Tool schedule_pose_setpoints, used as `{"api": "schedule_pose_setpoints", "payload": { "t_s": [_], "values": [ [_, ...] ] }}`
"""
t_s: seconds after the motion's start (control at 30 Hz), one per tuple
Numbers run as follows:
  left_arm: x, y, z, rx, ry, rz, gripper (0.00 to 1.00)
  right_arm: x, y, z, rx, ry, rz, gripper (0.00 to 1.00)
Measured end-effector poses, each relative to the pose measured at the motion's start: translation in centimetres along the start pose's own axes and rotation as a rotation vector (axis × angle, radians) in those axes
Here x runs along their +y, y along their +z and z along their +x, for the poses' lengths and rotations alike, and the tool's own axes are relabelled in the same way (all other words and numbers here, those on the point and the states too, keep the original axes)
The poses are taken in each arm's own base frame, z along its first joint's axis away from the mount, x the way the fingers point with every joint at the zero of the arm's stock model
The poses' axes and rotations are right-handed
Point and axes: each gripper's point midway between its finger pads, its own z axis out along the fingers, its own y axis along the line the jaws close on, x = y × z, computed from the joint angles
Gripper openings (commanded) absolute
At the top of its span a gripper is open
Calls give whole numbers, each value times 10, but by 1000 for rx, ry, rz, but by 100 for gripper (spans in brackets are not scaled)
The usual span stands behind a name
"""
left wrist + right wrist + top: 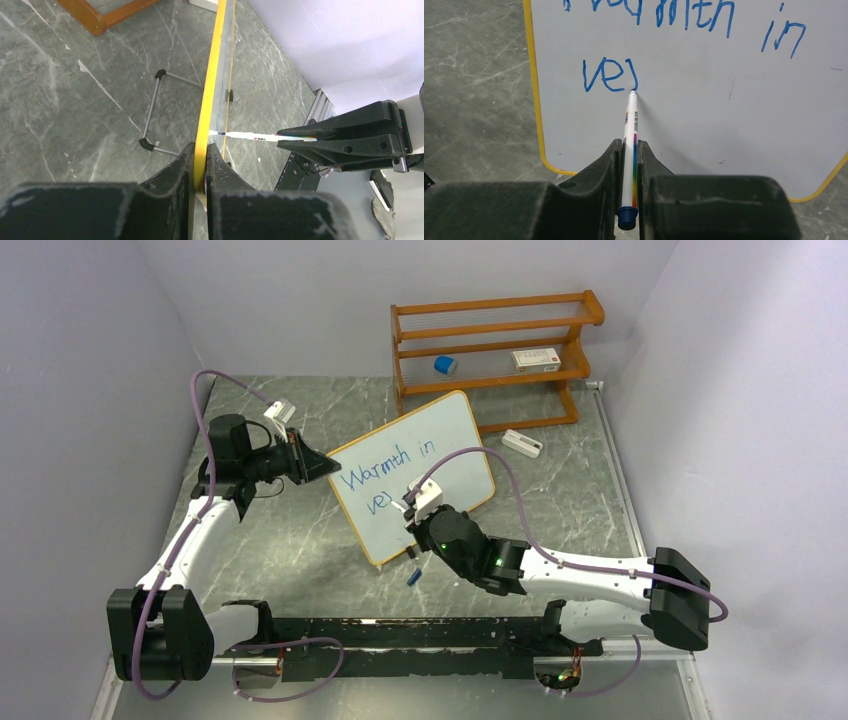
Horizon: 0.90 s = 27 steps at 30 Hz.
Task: Write a sentence on the whiteboard
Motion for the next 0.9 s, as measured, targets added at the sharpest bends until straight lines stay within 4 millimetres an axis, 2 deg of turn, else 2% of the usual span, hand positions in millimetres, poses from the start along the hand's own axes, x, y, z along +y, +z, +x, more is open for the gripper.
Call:
{"api": "schedule_pose_setpoints", "payload": {
  "t_s": [0.33,0.9],
  "values": [
    [0,0,0,0,0,0,5,-1,1,-2,-8,-11,2,0],
    [0,0,0,0,0,0,5,-1,7,-19,-60,-18,16,0]
  ]
}}
